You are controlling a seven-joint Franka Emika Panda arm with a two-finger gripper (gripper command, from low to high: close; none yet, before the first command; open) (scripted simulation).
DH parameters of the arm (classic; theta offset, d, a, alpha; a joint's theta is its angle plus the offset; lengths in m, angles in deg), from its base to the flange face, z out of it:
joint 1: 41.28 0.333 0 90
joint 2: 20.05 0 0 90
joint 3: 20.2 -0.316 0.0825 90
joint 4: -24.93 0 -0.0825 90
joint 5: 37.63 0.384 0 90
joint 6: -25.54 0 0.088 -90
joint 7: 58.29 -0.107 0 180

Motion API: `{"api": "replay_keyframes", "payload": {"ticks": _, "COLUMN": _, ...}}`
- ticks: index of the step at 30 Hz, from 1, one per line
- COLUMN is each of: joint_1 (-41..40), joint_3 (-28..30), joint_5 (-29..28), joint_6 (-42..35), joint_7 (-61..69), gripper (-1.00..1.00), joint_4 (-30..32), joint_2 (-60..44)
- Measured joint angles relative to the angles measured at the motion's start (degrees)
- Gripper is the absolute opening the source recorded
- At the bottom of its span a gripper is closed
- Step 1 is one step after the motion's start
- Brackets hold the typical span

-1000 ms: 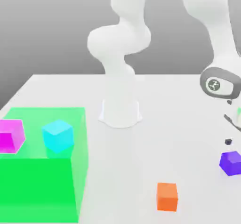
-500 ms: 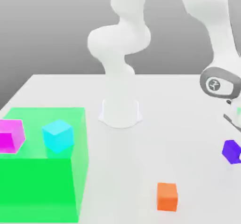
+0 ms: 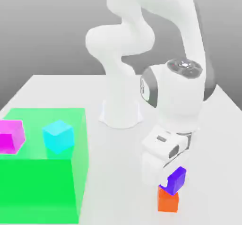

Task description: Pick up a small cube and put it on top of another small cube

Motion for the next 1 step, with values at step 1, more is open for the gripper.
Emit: {"api": "replay_keyframes", "payload": {"ticks": 1, "joint_1": 0.00, "joint_3": 0.00, "joint_5": 0.00, "joint_6": 0.00, "joint_7": 0.00, "gripper": 1.00, "joint_4": 0.00, "joint_2": 0.00}}
